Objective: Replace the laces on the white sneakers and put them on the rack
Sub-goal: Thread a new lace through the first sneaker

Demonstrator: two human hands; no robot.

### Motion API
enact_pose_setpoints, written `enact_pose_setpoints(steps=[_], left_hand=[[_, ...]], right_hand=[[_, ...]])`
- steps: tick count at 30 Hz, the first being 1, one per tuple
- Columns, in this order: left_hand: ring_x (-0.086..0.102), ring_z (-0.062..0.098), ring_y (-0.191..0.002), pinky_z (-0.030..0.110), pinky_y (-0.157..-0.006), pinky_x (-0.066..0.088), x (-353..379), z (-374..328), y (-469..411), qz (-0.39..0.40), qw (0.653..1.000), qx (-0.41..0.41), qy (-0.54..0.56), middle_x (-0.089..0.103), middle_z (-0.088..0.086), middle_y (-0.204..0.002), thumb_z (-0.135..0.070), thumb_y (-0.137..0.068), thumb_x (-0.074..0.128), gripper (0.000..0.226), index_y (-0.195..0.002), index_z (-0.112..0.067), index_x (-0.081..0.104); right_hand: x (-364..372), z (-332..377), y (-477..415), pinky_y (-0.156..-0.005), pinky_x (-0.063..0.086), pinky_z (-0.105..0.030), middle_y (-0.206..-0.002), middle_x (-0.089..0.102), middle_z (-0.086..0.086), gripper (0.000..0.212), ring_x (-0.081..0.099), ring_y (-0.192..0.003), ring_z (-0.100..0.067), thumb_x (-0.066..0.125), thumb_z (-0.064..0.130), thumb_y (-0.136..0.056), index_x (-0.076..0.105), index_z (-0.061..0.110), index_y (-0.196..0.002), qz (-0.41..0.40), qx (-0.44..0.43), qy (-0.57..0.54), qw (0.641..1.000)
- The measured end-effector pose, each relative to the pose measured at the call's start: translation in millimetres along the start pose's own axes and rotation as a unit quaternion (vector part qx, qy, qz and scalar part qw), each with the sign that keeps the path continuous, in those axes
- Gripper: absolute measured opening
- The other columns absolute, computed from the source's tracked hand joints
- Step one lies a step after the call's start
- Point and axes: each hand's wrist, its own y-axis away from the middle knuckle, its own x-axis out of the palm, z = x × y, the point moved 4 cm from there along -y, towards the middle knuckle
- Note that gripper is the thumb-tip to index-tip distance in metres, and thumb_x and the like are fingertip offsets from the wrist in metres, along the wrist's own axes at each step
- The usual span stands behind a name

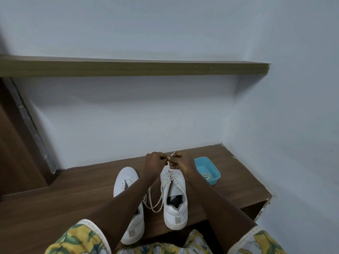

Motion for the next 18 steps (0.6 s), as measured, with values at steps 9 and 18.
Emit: enact_pose_setpoints(steps=[9, 18], left_hand=[[0.059, 0.018, -0.067, 0.027, -0.062, 0.039, 11, 18, -2, 0.032, 0.993, 0.046, -0.105, 0.072, 0.010, -0.077, -0.013, -0.084, 0.064, 0.014, -0.083, -0.007, 0.077], [0.062, 0.014, -0.075, 0.024, -0.068, 0.046, 21, 33, -4, 0.080, 0.992, 0.023, -0.095, 0.073, 0.004, -0.085, -0.013, -0.085, 0.057, 0.020, -0.095, -0.011, 0.075]], right_hand=[[-9, -10, -1, -0.055, 0.054, -0.024, -0.068, 0.060, -0.011, 0.008, 0.057, -0.057, -0.015, 0.063, 0.007, -0.087, 0.064, -0.001, -0.084, -0.045, 0.042, -0.028, 0.998], [-6, -13, -2, -0.043, 0.044, -0.014, -0.061, 0.054, -0.011, 0.011, 0.050, -0.035, -0.002, 0.055, -0.012, -0.088, 0.055, -0.001, -0.089, -0.011, 0.056, -0.034, 0.998]])
